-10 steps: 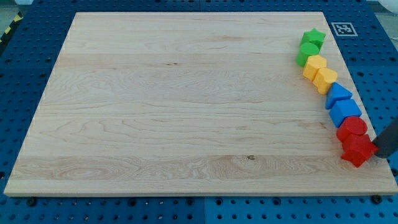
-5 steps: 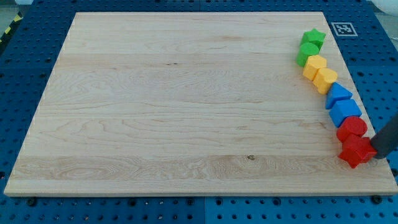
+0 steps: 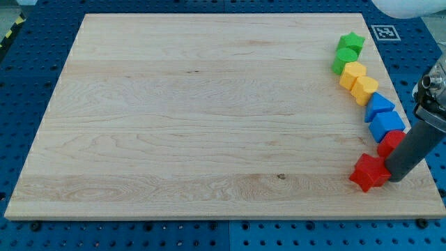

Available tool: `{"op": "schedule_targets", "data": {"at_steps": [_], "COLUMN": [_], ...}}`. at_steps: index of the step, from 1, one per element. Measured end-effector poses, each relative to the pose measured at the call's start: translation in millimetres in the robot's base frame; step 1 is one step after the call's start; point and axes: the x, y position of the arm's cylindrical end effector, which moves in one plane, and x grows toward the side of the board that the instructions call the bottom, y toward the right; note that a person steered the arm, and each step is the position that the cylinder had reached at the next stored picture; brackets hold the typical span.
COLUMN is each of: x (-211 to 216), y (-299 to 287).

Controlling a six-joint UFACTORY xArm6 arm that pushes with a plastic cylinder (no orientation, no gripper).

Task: Separate the red star from red circle

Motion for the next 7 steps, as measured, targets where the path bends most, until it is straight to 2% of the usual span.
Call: {"op": "schedule_targets", "data": {"at_steps": [2,3,5,6,7], "x": [10,10,10,10,10], "y": [-1,-28,-34,-50,-90]}}
